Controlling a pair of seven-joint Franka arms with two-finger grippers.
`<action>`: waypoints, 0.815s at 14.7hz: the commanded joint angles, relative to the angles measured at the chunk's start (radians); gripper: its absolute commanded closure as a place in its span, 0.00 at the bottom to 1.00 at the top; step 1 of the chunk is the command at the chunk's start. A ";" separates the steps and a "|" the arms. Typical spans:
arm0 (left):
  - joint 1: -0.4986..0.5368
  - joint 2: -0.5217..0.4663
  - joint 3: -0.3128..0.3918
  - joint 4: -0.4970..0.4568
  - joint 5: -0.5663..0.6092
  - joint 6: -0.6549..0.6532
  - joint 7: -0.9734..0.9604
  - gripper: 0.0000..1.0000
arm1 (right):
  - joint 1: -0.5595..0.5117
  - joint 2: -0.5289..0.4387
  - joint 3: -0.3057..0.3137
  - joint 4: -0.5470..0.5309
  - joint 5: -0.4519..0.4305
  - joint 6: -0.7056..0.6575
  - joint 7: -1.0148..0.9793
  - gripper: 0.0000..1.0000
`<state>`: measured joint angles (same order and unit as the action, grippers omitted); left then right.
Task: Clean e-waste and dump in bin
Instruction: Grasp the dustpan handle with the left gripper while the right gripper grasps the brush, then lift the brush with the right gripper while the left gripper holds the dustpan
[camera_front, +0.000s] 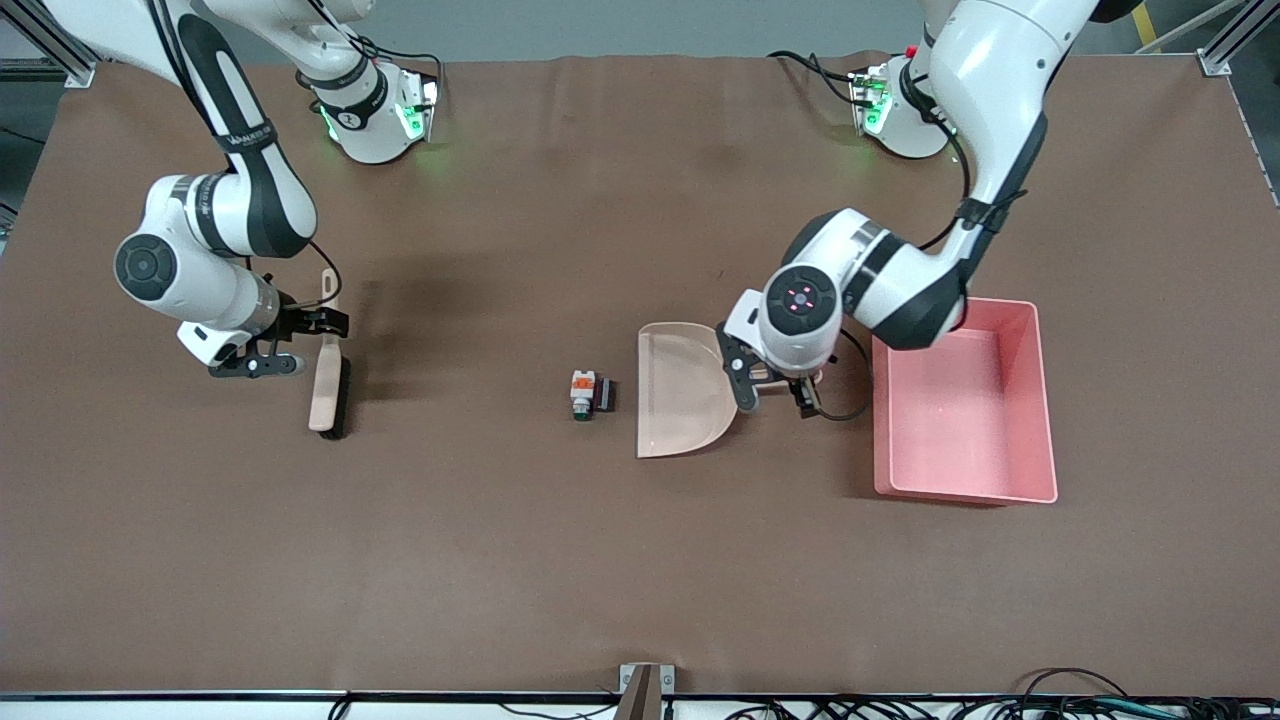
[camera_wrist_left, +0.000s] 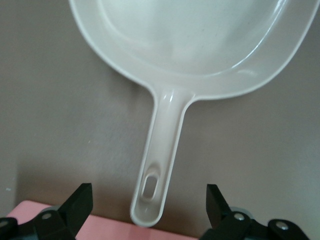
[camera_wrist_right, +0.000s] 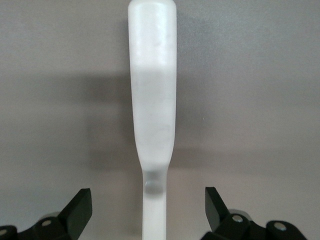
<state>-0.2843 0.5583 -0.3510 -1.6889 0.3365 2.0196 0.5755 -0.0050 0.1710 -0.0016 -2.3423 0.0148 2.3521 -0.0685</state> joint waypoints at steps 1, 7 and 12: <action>-0.015 0.026 0.000 -0.015 0.099 0.037 -0.042 0.00 | -0.003 0.015 0.000 -0.052 -0.004 0.085 -0.007 0.00; -0.039 0.064 -0.002 -0.018 0.142 0.085 -0.100 0.01 | -0.004 0.035 0.000 -0.066 -0.004 0.107 -0.007 0.22; -0.087 0.078 -0.002 -0.014 0.234 0.093 -0.154 0.12 | 0.002 0.033 0.000 -0.065 -0.004 0.081 -0.005 0.59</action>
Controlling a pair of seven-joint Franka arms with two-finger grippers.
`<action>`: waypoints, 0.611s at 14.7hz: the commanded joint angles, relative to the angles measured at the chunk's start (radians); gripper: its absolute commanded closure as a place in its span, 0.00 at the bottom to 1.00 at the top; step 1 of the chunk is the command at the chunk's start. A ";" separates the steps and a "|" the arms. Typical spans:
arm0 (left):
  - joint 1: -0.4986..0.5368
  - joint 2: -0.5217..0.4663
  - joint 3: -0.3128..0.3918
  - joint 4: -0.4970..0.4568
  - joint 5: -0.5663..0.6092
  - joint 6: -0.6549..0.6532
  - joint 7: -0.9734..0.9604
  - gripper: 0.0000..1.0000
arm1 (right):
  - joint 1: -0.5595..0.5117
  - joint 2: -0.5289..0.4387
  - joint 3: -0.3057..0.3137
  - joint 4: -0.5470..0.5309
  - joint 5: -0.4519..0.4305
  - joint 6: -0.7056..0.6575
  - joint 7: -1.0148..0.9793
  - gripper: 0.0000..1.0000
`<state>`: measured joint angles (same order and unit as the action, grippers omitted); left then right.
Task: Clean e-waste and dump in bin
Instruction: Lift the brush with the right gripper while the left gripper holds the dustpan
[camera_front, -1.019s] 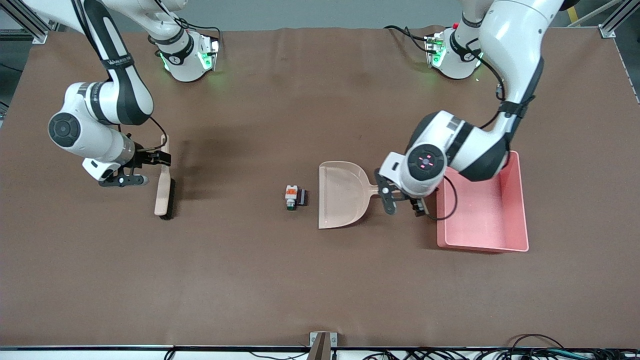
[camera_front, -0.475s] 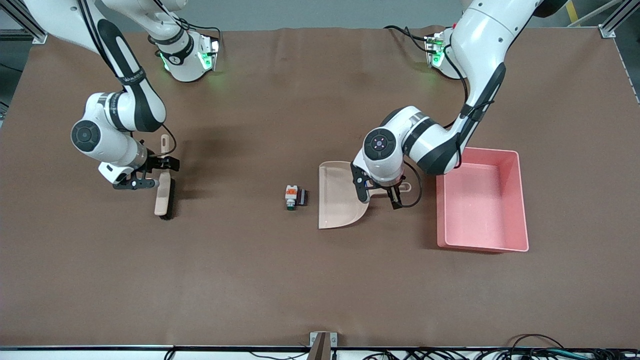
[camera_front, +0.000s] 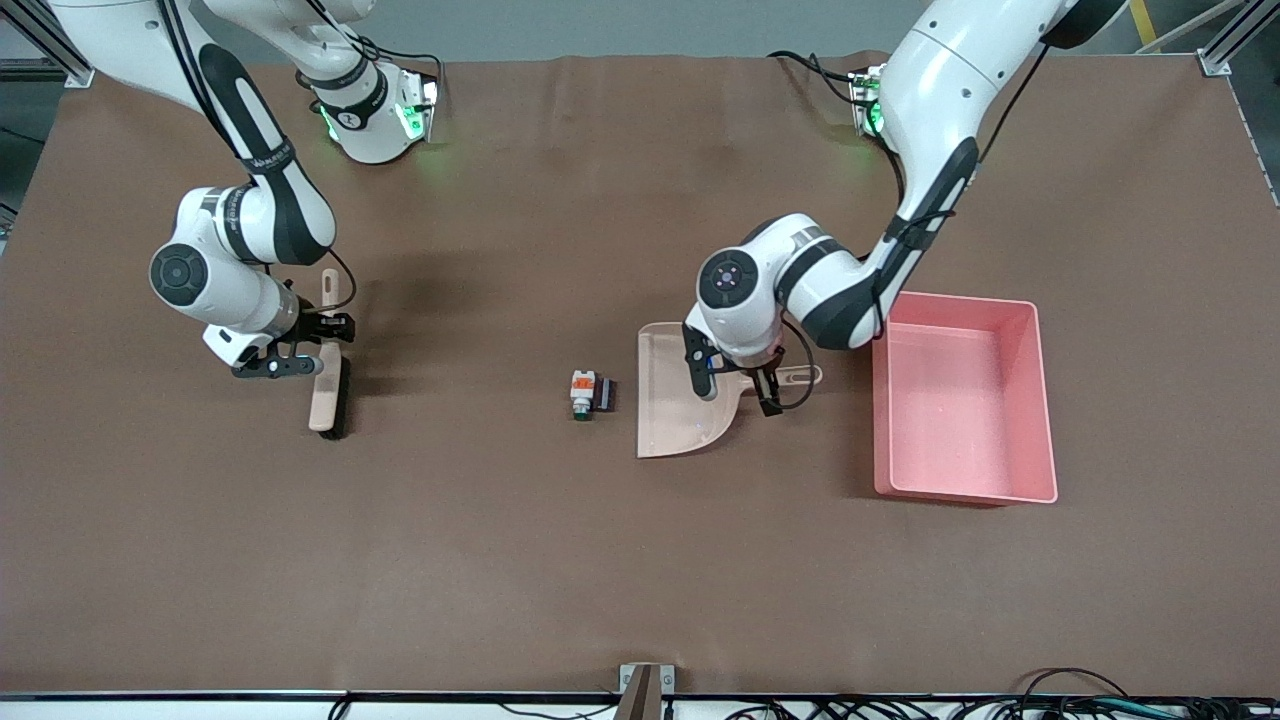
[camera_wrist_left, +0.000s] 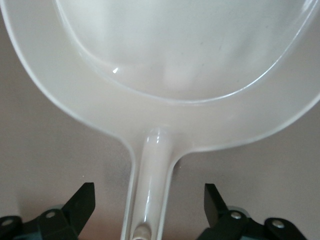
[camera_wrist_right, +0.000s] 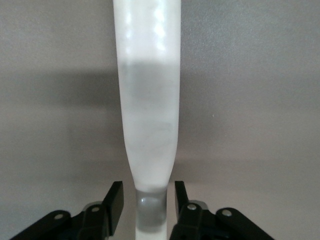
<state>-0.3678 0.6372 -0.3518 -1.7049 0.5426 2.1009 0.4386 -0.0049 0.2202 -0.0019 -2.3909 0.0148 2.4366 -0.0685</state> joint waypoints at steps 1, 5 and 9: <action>-0.008 0.007 -0.001 0.010 0.028 0.014 -0.018 0.16 | 0.002 -0.016 0.000 -0.016 -0.004 -0.007 -0.007 0.67; -0.016 0.012 -0.001 0.010 0.046 0.030 -0.020 0.22 | 0.002 -0.016 0.000 0.007 -0.004 -0.063 -0.008 0.92; -0.013 0.025 -0.003 0.011 0.039 0.038 -0.038 0.24 | 0.002 -0.021 0.003 0.033 -0.001 -0.077 -0.004 0.96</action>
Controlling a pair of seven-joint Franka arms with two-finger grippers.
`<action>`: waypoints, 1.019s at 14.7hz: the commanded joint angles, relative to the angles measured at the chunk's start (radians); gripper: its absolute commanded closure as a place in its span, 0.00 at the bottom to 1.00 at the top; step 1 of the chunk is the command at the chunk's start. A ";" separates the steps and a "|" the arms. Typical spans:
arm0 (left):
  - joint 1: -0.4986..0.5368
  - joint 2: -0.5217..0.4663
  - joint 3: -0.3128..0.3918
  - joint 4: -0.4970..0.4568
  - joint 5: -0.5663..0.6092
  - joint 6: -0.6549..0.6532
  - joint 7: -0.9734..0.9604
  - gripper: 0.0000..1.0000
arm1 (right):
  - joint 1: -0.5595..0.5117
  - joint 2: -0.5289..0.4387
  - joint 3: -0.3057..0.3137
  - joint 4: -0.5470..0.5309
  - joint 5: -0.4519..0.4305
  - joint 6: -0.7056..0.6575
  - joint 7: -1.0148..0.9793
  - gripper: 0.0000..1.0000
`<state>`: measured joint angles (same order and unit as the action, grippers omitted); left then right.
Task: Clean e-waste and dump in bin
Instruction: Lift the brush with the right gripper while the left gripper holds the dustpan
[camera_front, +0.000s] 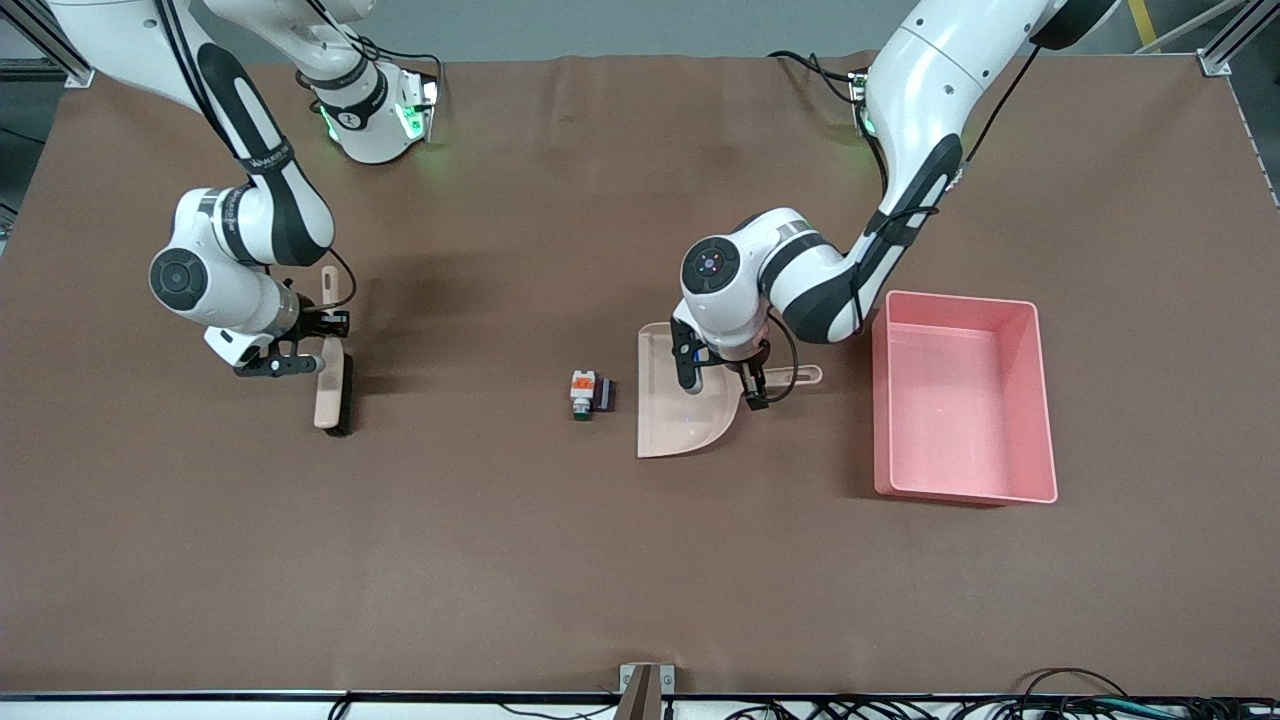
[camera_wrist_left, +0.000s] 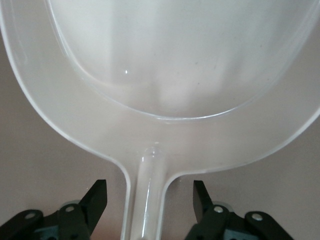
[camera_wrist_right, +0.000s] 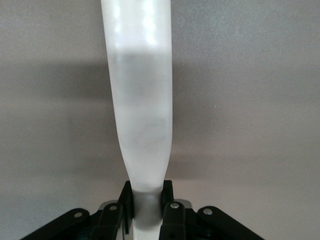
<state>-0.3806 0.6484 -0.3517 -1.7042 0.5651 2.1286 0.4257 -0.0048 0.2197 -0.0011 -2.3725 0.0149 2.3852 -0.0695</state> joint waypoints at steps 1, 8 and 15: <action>0.006 0.014 -0.004 0.011 0.009 0.010 -0.025 0.24 | 0.003 -0.023 0.007 0.033 -0.001 -0.049 -0.003 0.97; 0.009 0.014 -0.006 0.011 -0.008 0.025 -0.027 0.59 | 0.095 -0.028 0.009 0.162 0.088 -0.207 0.017 0.99; 0.003 0.013 -0.006 0.011 -0.007 0.025 -0.018 0.88 | 0.251 -0.026 0.009 0.185 0.154 -0.204 0.198 0.99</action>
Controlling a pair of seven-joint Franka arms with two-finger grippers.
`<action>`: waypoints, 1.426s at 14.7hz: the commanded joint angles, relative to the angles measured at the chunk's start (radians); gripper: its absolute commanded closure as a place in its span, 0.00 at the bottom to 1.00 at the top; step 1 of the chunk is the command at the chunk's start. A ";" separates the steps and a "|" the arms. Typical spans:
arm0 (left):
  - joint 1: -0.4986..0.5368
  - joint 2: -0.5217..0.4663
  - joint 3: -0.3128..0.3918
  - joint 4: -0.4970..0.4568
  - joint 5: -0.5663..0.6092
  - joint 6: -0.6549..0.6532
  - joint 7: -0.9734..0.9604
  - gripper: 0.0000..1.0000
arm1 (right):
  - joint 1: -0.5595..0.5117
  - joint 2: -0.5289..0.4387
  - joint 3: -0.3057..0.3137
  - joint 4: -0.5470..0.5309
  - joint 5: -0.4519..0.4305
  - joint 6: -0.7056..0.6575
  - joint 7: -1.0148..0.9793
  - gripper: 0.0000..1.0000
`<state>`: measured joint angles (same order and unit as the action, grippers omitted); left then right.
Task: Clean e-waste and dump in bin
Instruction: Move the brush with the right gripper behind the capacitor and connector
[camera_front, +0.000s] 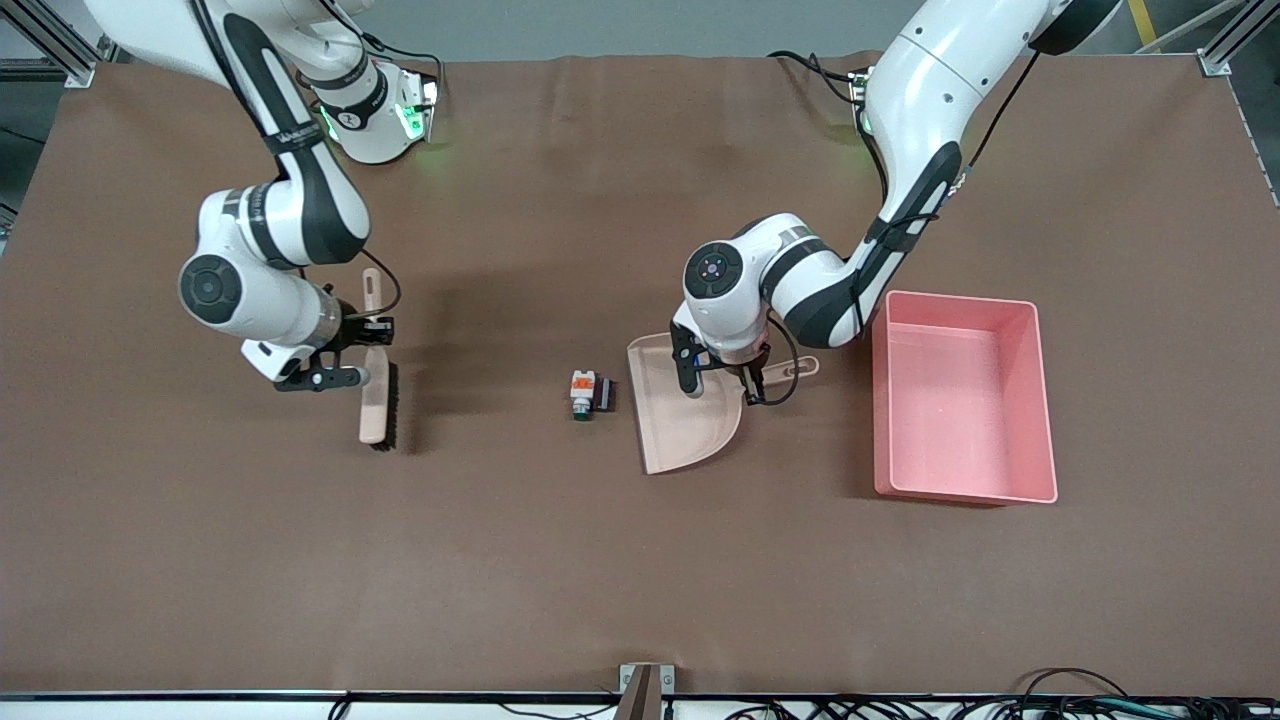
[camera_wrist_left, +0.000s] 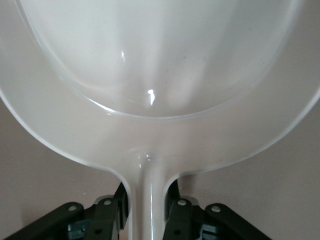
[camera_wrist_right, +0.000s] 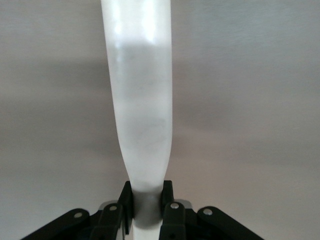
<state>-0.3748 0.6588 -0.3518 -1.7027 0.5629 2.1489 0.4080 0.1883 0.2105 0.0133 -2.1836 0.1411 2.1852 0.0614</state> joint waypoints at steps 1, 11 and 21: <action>-0.006 0.002 -0.006 0.009 -0.003 0.005 -0.003 0.89 | 0.089 -0.017 -0.007 -0.004 0.035 -0.001 0.099 0.99; -0.012 0.002 -0.007 0.009 0.015 0.003 0.083 0.97 | 0.307 0.102 -0.007 0.023 0.038 0.196 0.406 0.99; -0.013 0.005 -0.006 0.017 0.025 0.003 0.233 0.97 | 0.359 0.260 -0.004 0.194 0.057 0.182 0.468 0.99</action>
<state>-0.3837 0.6588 -0.3563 -1.6977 0.5674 2.1493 0.6270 0.5382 0.4522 0.0147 -2.0194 0.1763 2.3781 0.5147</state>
